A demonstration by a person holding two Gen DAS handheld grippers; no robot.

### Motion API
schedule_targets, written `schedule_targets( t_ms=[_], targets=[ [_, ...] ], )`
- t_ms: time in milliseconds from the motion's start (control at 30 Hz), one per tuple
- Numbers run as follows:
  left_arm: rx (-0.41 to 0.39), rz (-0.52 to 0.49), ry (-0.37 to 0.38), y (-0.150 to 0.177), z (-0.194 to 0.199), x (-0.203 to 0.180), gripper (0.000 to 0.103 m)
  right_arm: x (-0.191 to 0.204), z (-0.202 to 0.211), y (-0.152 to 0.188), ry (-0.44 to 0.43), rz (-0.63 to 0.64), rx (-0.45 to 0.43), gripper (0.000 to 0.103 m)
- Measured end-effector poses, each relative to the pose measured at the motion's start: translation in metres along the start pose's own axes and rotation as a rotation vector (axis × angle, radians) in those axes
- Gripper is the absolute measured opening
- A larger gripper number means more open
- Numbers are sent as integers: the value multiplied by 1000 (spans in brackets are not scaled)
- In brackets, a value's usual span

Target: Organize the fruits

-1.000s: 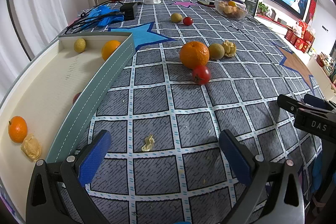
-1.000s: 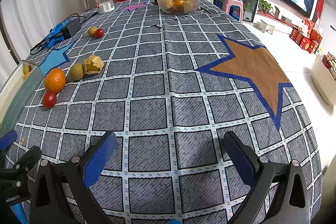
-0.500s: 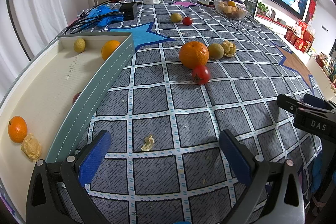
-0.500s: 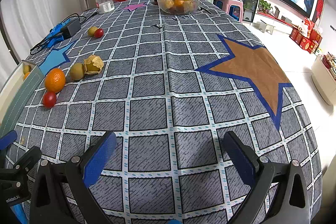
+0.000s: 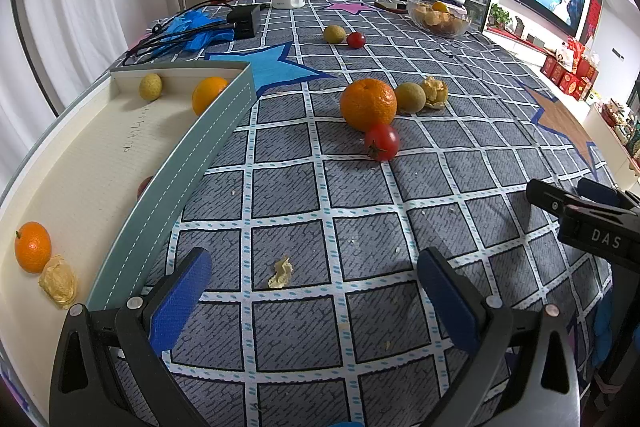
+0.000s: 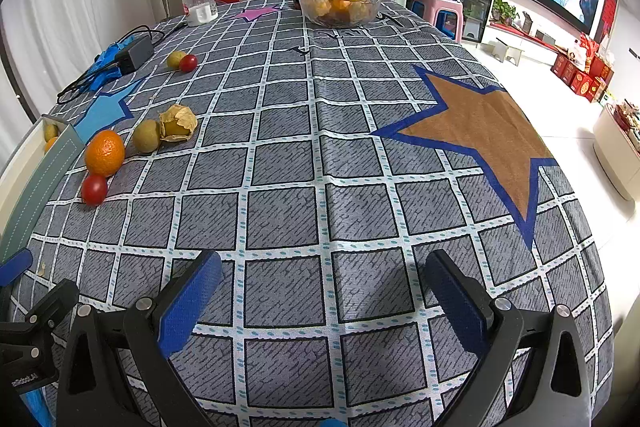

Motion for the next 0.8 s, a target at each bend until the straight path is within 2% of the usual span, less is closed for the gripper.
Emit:
schedule_targets(
  t_ms=[800],
  targets=[
    [7,-22,21,2,2,-8,102,0,0,0,1,1,1,102]
  ],
)
Point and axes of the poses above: each gripper's, at about its wrist camera, not at the fingertips, and z roughly against the way its jaws point, x to its left, y to its underside, the point moved 9 cm from there along -z, roughly the way its jaws point, and after that the axes turned 2 degrees about -x, right-handed, at the moved point
